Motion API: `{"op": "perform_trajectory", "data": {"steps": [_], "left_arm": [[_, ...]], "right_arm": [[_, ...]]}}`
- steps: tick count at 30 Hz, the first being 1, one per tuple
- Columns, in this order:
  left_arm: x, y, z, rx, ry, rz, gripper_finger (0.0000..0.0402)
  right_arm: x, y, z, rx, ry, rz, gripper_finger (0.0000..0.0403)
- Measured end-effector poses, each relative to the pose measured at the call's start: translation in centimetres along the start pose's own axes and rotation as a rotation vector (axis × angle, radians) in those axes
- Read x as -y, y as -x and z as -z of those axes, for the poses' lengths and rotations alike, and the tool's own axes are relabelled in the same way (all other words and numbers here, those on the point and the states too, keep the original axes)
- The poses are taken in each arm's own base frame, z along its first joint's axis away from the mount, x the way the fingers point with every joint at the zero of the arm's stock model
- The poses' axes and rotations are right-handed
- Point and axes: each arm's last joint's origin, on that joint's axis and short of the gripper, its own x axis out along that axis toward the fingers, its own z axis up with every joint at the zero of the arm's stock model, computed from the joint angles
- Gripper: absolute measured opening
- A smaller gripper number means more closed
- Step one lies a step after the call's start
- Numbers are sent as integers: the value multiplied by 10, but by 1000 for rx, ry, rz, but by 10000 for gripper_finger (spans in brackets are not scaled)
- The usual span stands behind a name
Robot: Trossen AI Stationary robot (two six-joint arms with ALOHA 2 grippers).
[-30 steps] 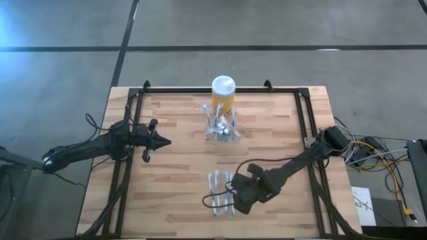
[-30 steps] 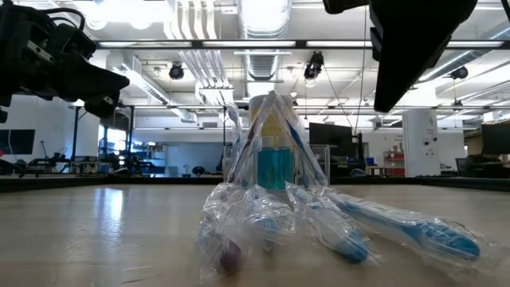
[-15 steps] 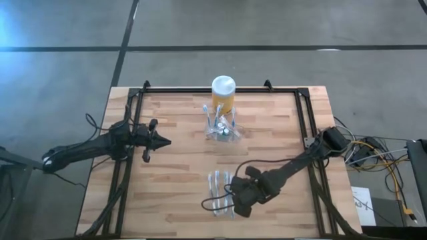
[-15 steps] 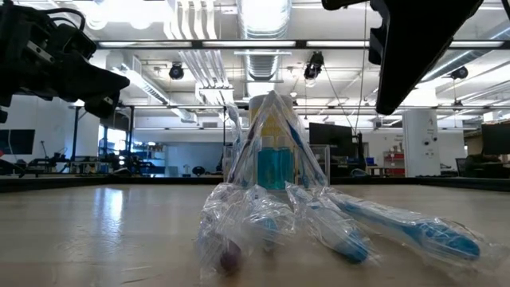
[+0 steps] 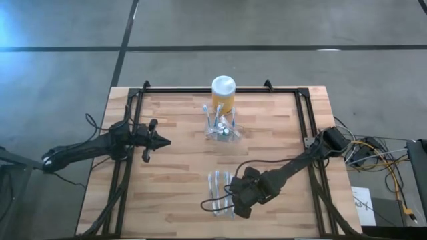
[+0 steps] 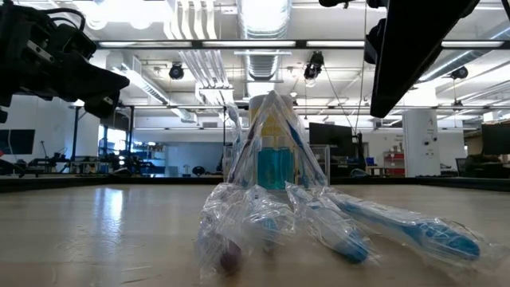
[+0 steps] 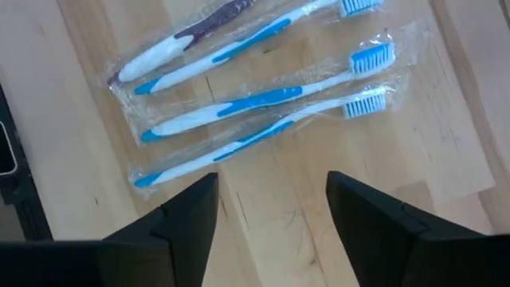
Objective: Pick & Place toothbrushing station
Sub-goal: Put the blue toothbrush into the transparent organizer
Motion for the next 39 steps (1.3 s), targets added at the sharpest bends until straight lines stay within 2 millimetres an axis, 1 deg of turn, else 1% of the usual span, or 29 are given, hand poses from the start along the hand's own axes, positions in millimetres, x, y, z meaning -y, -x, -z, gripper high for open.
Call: {"op": "perform_trajectory", "data": {"steps": [5,9,13,17,21,25,39], "left_arm": [[0,0,0,0,0,0,25],[0,0,0,0,0,0,25],[0,0,0,0,0,0,25],[0,0,0,0,-1,0,25],[0,0,0,0,-7,0,25],[0,0,0,0,-7,0,25],[0,0,0,0,2,0,25]], "right_arm": [[-1,-1,-1,9,-5,-10,235],[-1,-1,-2,11,-93,-13,231],[-1,-2,-4,20,-114,-23,226],[-2,-2,-9,42,-128,-48,204],[-3,-2,-13,72,-69,-75,174],[-6,-2,-15,95,-69,-103,161],[-8,-2,-17,111,-73,-123,169]]}}
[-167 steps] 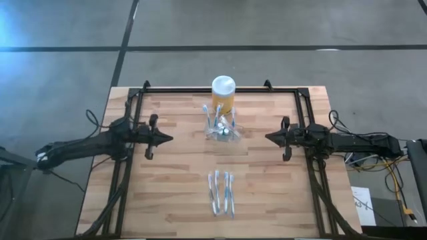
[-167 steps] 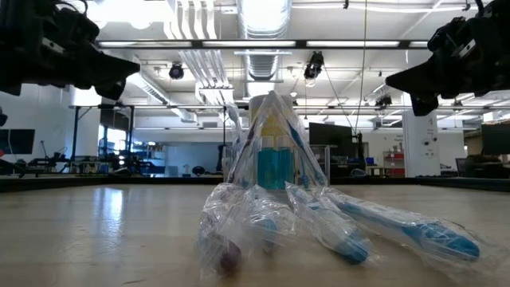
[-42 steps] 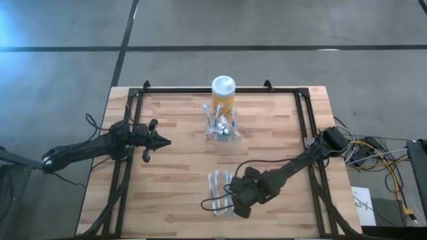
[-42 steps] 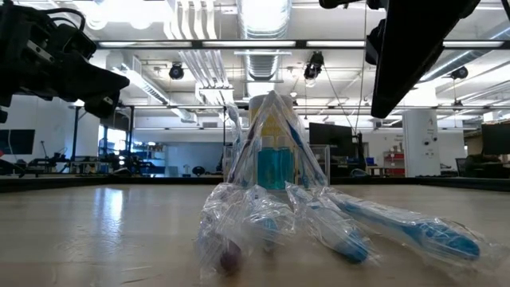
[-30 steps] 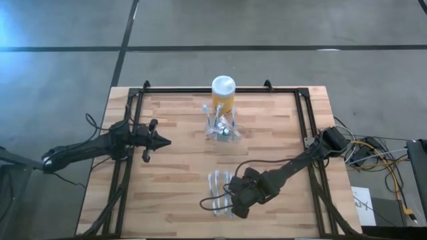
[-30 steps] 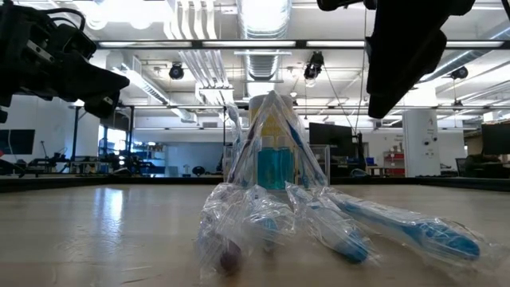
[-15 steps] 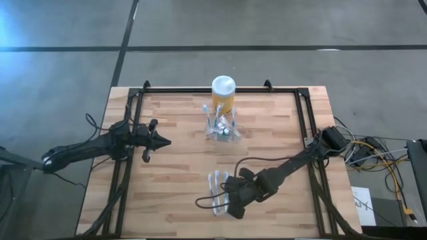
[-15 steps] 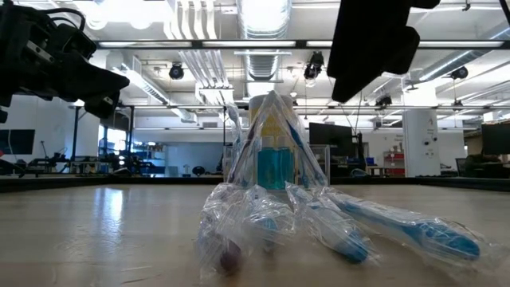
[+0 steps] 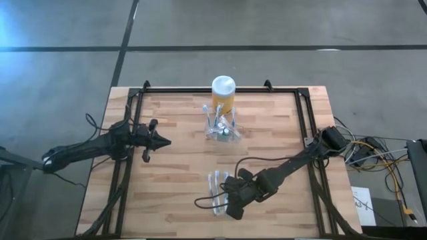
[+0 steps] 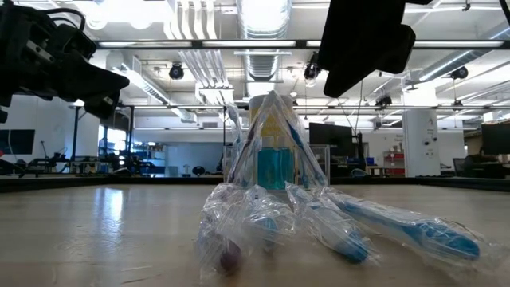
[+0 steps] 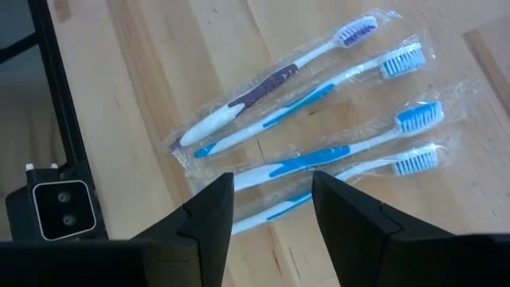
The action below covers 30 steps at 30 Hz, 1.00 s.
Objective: Pick & Place toothbrushing station
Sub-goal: Put the blue toothbrush into the transparent organizer
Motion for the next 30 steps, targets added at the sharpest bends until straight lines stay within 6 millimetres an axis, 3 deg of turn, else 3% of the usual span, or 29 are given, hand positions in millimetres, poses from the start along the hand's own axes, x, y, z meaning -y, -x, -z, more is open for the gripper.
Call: {"op": "perform_trajectory", "data": {"steps": [30], "left_arm": [[0,0,0,0,-24,0,25]], "right_arm": [[-1,-1,-7,61,13,-20,173]]}}
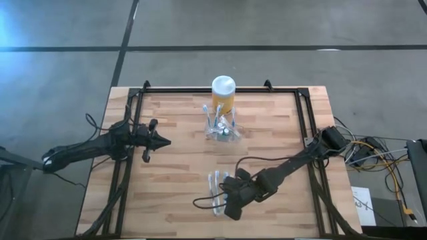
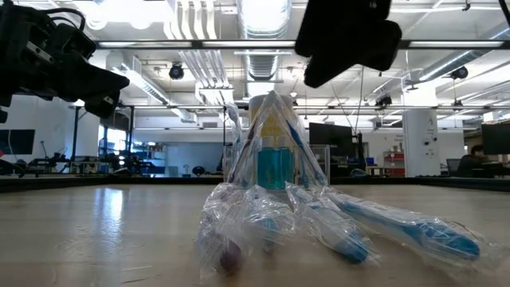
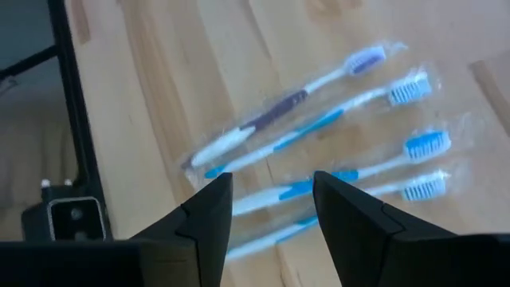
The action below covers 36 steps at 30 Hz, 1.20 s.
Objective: Pick & Place toothbrushing station
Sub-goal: Put the blue toothbrush into the transparent organizer
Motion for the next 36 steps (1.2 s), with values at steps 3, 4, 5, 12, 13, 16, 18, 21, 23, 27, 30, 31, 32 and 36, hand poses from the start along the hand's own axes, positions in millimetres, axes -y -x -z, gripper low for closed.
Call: {"op": "perform_trajectory", "data": {"steps": [3,4,5,12,13,16,18,21,23,27,30,31,32,36], "left_arm": [[0,0,0,0,4,0,25],[0,0,0,0,5,0,25],[0,0,0,0,5,0,25],[0,0,0,-1,6,0,25],[0,0,0,-2,6,0,25],[0,0,0,-2,7,0,25],[0,0,0,-2,7,0,25],[0,0,0,-2,9,0,25],[0,0,0,-3,9,0,25],[0,0,0,-5,10,0,25],[0,-1,1,-11,13,-1,25],[-1,-1,1,-15,14,-2,25],[-1,-1,1,-17,14,-1,25],[-1,-1,2,-23,16,-2,25]], "right_arm": [[5,-5,-6,1,-22,9,171],[6,-6,-6,-2,-38,13,166],[7,-8,-7,-4,-49,16,159],[7,-22,1,-58,-54,22,60],[7,-22,1,-57,-59,22,45],[7,-21,0,-52,-67,22,15],[5,-20,3,-66,-58,13,15],[1,-22,8,-84,-86,8,24],[3,-24,13,-111,-139,36,36],[10,-34,20,-154,-235,121,77],[12,-42,23,-178,-259,140,112],[12,-42,24,-181,-261,145,124],[13,-43,24,-178,-274,147,136],[18,-44,19,-138,-339,184,174]]}}
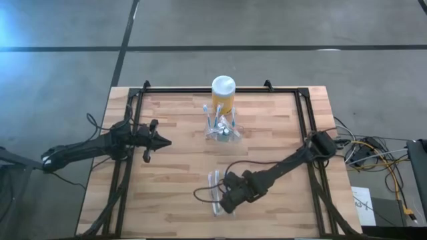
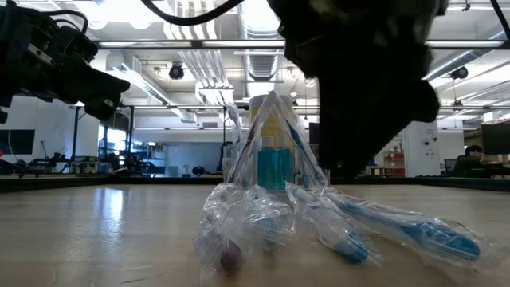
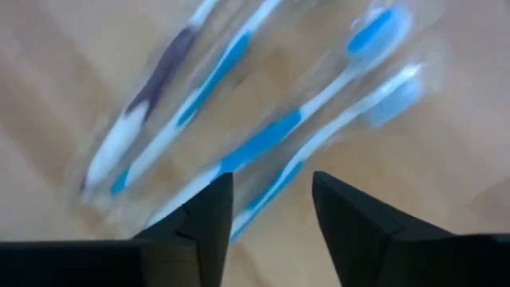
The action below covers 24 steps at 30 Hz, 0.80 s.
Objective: Pick & Place toothbrushing station
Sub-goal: Put the blue toothbrush into the transparent organizer
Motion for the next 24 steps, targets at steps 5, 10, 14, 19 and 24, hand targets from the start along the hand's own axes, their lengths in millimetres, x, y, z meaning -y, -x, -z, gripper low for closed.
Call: {"op": "perform_trajectory", "data": {"steps": [5,10,14,19,24], "left_arm": [[0,0,0,-3,1,0,25],[0,0,0,-3,1,0,25],[0,0,0,-3,0,0,25],[0,0,0,-3,-1,-1,25],[0,0,0,-3,-1,0,25]], "right_arm": [[1,0,-6,15,-24,1,199],[6,-8,-11,12,-42,31,202],[8,-19,-12,2,-46,63,199],[13,-27,-7,-45,-27,116,192],[16,-26,-6,-56,-20,148,192]]}}
